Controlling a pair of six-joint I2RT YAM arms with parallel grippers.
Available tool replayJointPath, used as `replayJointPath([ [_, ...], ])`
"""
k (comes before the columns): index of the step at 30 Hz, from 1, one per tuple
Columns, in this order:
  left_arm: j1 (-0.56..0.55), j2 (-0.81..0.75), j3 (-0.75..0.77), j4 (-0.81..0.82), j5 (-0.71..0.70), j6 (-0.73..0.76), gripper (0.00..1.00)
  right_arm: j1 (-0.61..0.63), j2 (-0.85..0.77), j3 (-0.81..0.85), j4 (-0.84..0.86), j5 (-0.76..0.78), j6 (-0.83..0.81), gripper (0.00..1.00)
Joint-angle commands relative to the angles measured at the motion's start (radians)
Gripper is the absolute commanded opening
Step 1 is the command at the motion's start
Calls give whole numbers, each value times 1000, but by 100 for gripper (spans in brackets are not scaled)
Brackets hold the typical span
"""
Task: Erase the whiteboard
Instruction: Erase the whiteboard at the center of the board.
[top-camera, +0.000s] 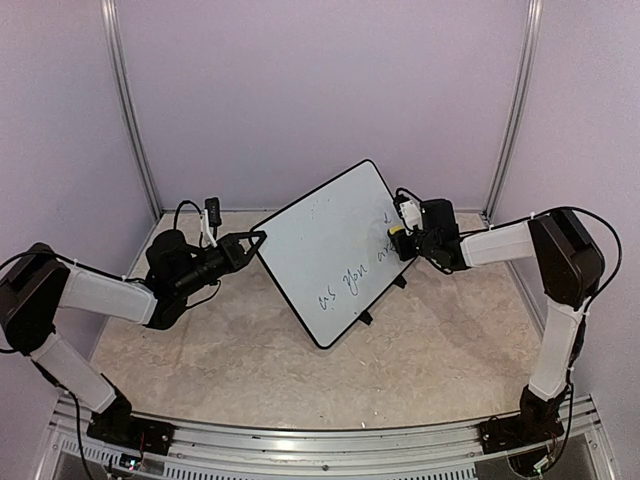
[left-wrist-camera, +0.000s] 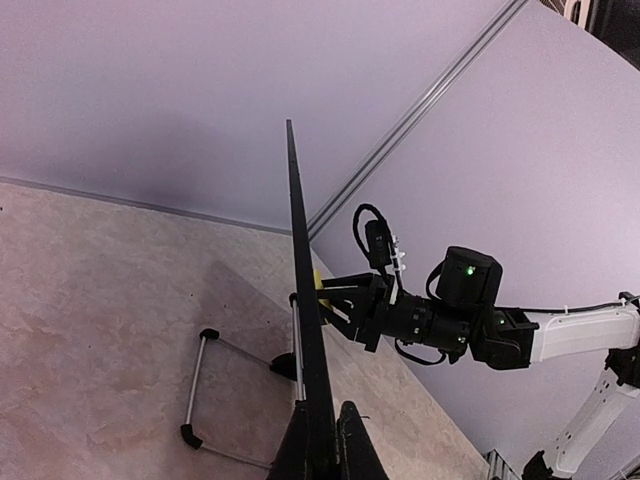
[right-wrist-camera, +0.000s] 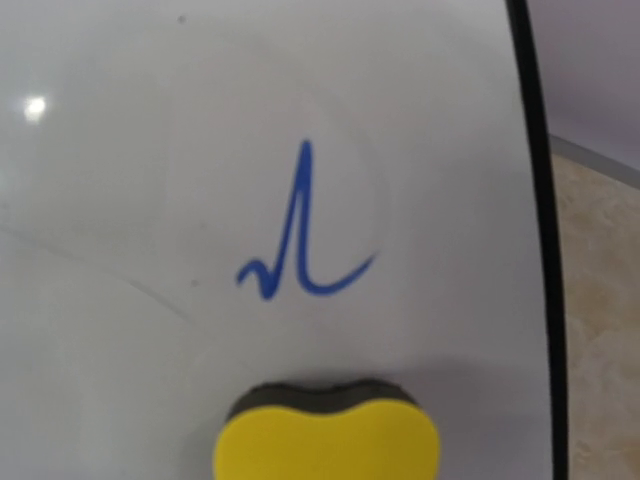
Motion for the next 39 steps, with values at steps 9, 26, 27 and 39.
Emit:
replayJointPath([
  [9, -43, -29, 5, 108, 148, 36, 0, -4, 96, 217, -148, -56, -4, 0],
  [26, -43, -21, 7, 116, 152, 29, 0, -4, 20, -12, -35, -133, 46, 0],
  [27, -44, -22, 8, 116, 153, 29, 0, -4, 14, -26, -29, -129, 48, 0],
  [39, -46, -30, 5, 111, 151, 32, 0, -26, 44, 81, -101, -60, 42, 0],
])
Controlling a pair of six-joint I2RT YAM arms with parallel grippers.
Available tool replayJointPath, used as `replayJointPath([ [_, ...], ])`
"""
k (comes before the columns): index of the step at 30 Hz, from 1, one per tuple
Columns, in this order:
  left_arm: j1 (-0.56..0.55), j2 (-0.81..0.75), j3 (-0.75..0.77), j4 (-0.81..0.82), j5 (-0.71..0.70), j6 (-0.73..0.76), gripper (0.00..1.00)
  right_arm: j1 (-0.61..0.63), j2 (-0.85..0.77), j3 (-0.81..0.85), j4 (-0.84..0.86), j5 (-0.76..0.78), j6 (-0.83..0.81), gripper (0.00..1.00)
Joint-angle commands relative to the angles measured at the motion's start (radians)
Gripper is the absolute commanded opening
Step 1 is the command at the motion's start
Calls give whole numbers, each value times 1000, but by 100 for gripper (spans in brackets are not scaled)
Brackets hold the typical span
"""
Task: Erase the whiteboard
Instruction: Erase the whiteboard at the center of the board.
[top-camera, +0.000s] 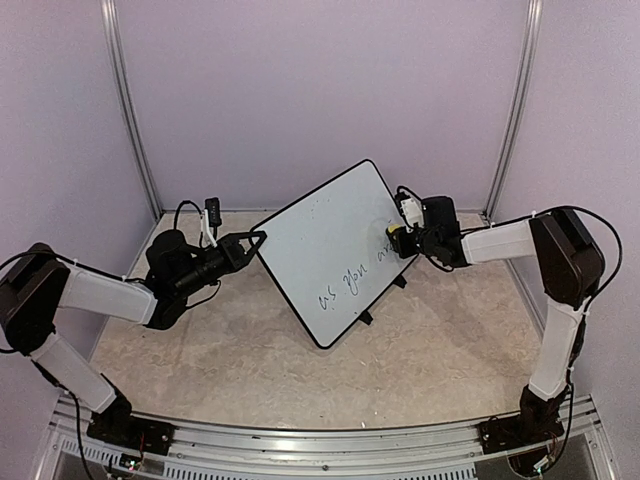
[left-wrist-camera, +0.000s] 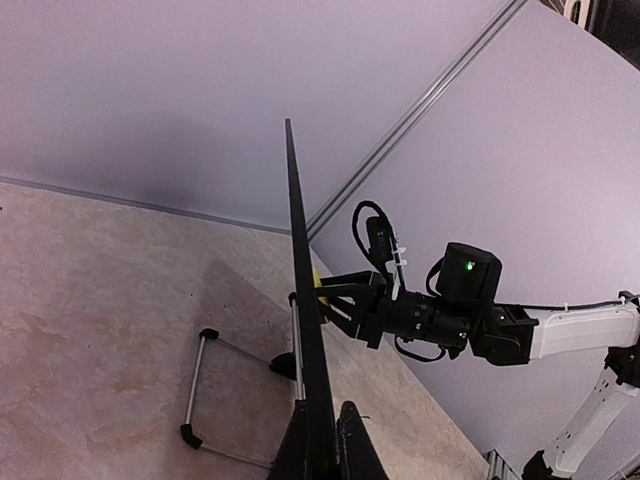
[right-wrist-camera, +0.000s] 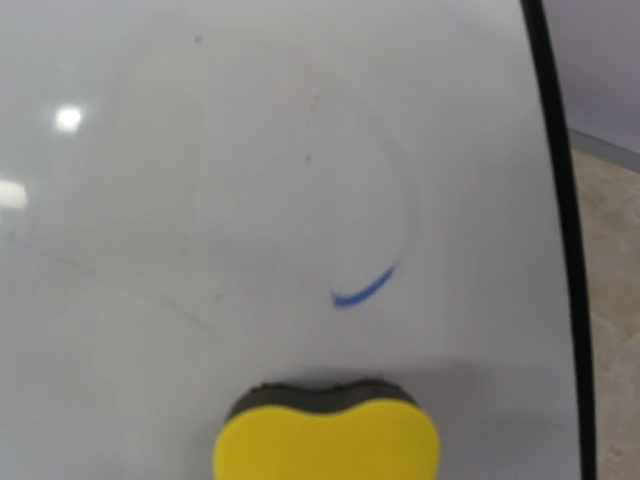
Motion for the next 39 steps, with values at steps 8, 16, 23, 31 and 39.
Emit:
replayJointPath([
  [8, -45, -39, 4, 103, 146, 39, 0, -33, 95, 202, -150, -2, 18, 0],
  [16, -45, -38, 5, 104, 144, 39, 0, -33, 68, 51, -64, -44, 43, 0],
  [23, -46, -27, 7, 111, 148, 32, 0, -34, 40, -19, -30, -43, 39, 0],
  [31, -45, -32, 6, 108, 148, 34, 0, -32, 45, 60, -63, -99, 36, 0],
  [39, -45, -32, 5, 109, 147, 33, 0, 64, 5, 39, -62, -82, -5, 0],
])
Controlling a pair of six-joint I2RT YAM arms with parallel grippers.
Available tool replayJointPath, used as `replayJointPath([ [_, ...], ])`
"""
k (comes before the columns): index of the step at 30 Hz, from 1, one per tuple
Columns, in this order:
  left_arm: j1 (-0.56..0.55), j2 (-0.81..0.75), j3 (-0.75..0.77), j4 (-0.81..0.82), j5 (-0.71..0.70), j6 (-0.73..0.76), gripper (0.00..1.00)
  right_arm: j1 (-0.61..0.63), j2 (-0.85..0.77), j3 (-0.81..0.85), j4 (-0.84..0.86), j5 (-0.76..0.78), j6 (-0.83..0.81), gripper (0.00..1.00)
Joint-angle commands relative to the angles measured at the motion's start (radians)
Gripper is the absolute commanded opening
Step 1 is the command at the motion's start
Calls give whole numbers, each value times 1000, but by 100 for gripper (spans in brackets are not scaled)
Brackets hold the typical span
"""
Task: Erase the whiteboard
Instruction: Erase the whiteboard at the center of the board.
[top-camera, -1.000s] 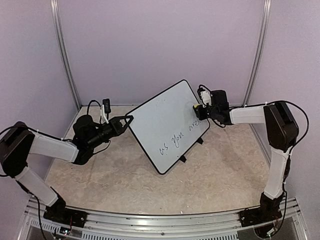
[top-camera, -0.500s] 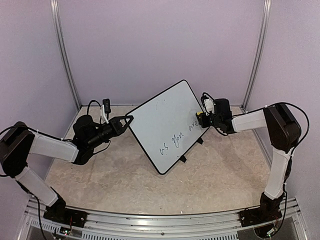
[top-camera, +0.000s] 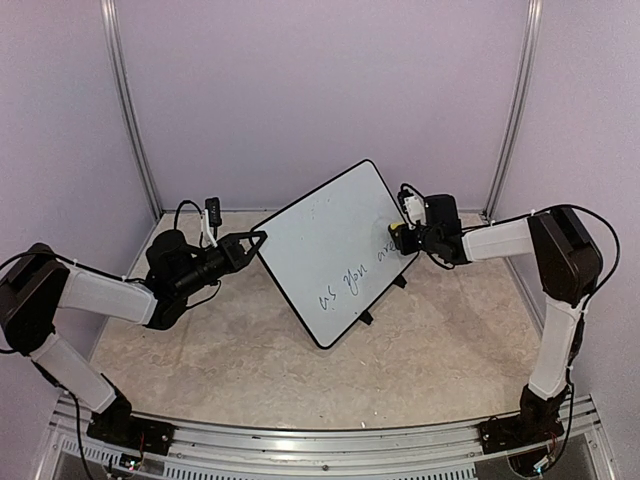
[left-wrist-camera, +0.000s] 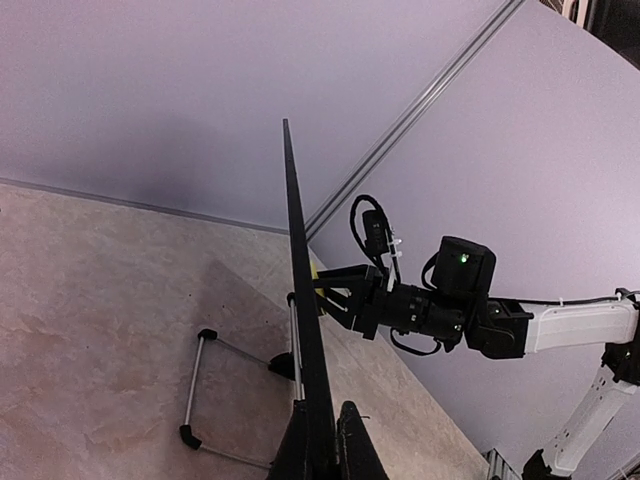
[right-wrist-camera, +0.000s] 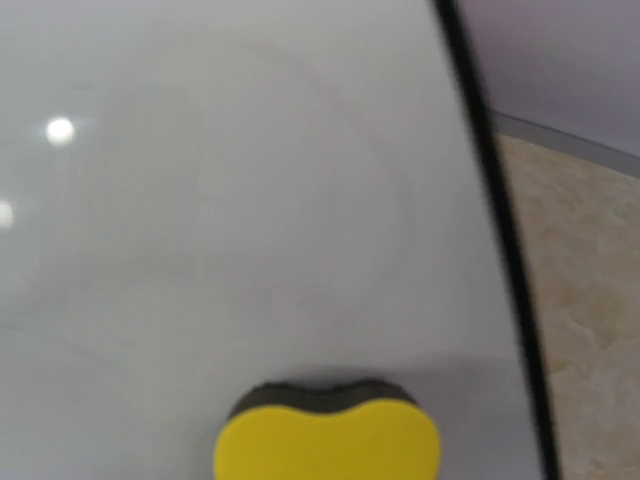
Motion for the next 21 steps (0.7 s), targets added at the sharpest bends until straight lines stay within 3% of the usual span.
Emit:
replayJointPath([
  [1, -42, -30, 5, 109, 148, 29, 0, 103, -28, -13, -44, -66, -29, 0],
  [11, -43, -33, 5, 108, 147, 30, 0, 252, -134, -149, 23, -36, -16, 0],
  [21, -43, -27, 6, 110, 147, 29, 0, 438, -180, -273, 77, 91, 19, 0],
])
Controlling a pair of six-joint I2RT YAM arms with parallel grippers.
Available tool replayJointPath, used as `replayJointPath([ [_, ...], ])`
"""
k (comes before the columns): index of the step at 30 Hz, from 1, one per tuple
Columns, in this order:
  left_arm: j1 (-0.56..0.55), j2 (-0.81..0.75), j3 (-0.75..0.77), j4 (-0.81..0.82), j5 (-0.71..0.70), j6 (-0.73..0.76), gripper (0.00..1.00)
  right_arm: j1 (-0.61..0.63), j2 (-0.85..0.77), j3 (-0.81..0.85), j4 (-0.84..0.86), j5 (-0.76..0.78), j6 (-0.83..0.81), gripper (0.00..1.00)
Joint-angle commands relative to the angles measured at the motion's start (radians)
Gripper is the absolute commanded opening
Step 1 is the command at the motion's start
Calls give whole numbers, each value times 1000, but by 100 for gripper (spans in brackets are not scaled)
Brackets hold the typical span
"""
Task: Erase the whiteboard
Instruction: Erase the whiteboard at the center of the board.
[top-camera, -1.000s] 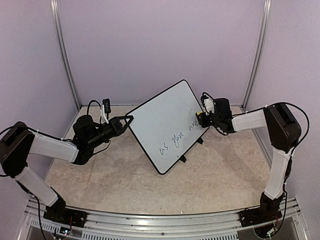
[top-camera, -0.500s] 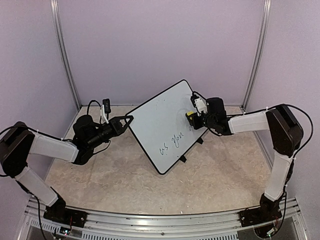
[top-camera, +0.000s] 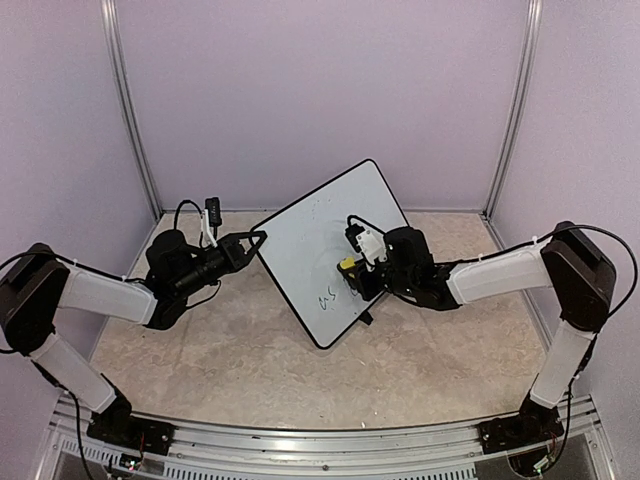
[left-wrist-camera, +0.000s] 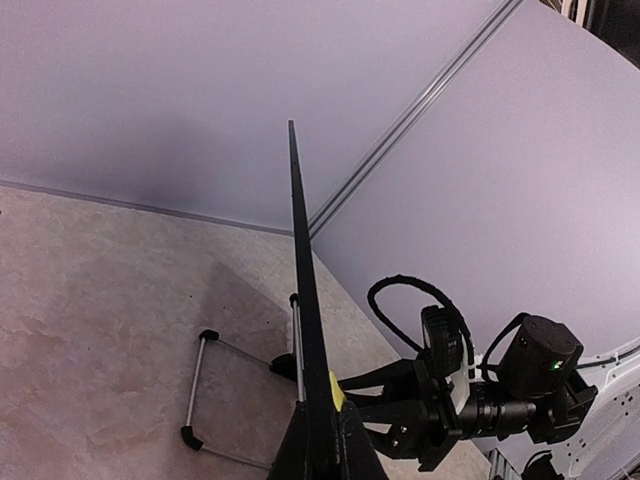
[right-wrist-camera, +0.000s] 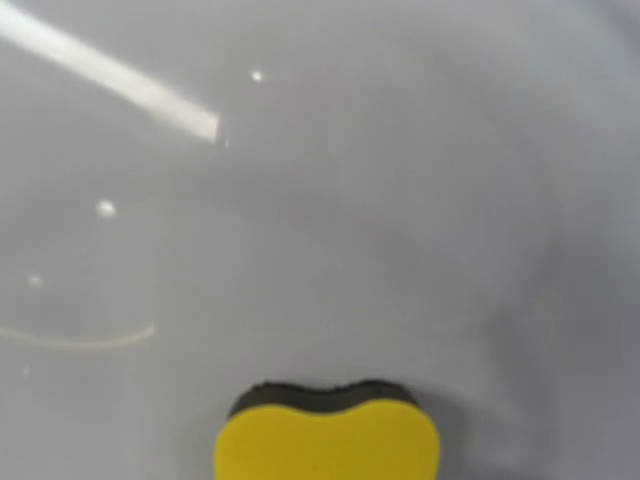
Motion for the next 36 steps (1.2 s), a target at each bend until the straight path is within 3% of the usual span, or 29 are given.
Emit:
replayJointPath([
  [1, -42, -27, 5, 109, 147, 24, 0, 88, -8, -61, 9, 50, 24, 0],
  [13, -43, -37, 4, 109, 149, 24, 0, 222, 72, -77, 115, 187, 48, 0],
  [36, -43, -27, 5, 116, 150, 21, 0, 294, 59, -200, 95, 211, 75, 0],
])
